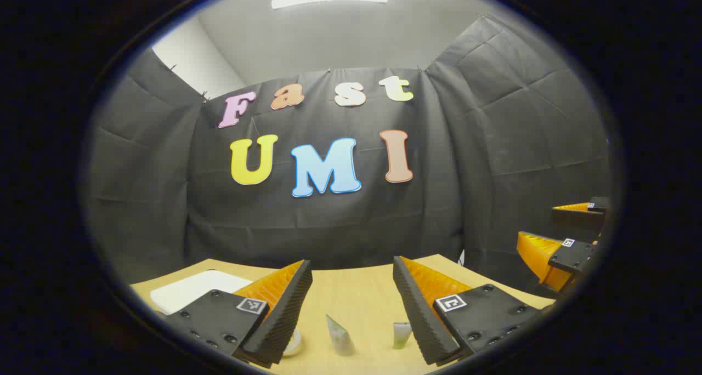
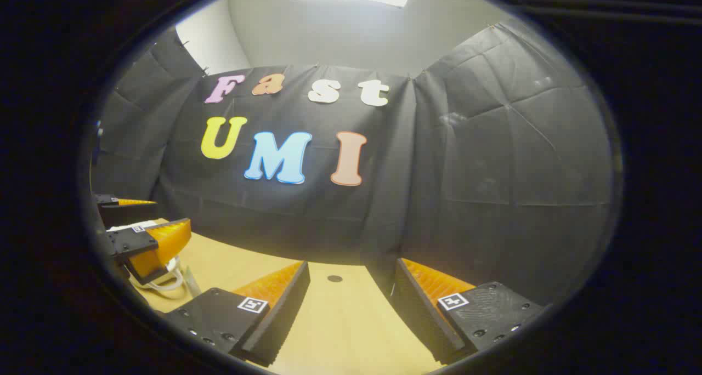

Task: First open the suitcase, pack the skin care products into it, and then close the suitcase.

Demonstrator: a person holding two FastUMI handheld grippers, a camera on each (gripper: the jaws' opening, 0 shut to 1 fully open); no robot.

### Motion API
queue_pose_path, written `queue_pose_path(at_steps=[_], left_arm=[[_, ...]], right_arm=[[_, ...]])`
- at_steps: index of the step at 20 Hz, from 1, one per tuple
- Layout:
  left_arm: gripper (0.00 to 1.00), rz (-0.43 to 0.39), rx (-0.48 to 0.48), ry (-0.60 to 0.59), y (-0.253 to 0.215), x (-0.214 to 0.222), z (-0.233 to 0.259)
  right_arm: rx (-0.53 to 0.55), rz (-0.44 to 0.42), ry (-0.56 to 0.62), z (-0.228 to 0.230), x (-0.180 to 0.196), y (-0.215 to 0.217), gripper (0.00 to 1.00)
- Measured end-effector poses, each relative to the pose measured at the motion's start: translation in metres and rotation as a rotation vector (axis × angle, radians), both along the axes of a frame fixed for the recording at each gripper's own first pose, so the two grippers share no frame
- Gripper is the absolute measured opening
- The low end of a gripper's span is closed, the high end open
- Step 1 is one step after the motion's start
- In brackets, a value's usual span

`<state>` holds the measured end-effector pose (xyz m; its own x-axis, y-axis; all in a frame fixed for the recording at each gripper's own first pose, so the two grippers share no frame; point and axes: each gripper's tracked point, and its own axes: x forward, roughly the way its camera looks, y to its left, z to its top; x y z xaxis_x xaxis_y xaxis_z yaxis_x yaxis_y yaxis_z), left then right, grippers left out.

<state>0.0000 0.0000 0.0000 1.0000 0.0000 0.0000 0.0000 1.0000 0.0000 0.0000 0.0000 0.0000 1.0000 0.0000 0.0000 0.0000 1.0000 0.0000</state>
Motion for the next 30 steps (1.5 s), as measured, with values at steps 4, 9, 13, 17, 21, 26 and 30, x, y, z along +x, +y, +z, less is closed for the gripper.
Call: queue_pose_path(at_steps=[4, 9, 13, 17, 21, 26, 30], left_arm=[[0.95, 0.000, 0.000, 0.000, 0.000, 0.000, 0.000], [0.95, 0.003, -0.070, 0.040, -0.002, -0.006, -0.005], [0.95, -0.031, -0.047, 0.184, 0.035, 0.005, -0.046], [0.95, -0.020, -0.125, 0.437, 0.061, 0.019, -0.115], [0.96, -0.055, -0.135, 0.653, 0.071, 0.031, -0.164], [0.96, -0.092, -0.116, 0.909, 0.072, 0.038, -0.215], [0.95, -0.112, -0.046, 1.065, 0.074, 0.043, -0.245]], right_arm=[[0.000, 0.000, 0.000, 0.000, 0.000, 0.000, 0.95], [-0.013, 0.032, 0.011, 0.003, -0.002, 0.004, 0.94], [-0.109, 0.109, 0.018, 0.024, 0.000, 0.051, 0.94], [-0.078, 0.156, -0.022, 0.031, 0.001, 0.058, 0.93], [0.002, 0.170, 0.026, 0.010, 0.002, 0.055, 0.93], [0.019, 0.173, 0.048, 0.001, 0.011, 0.046, 0.93], [0.075, 0.186, 0.067, -0.004, 0.016, 0.044, 0.94]])
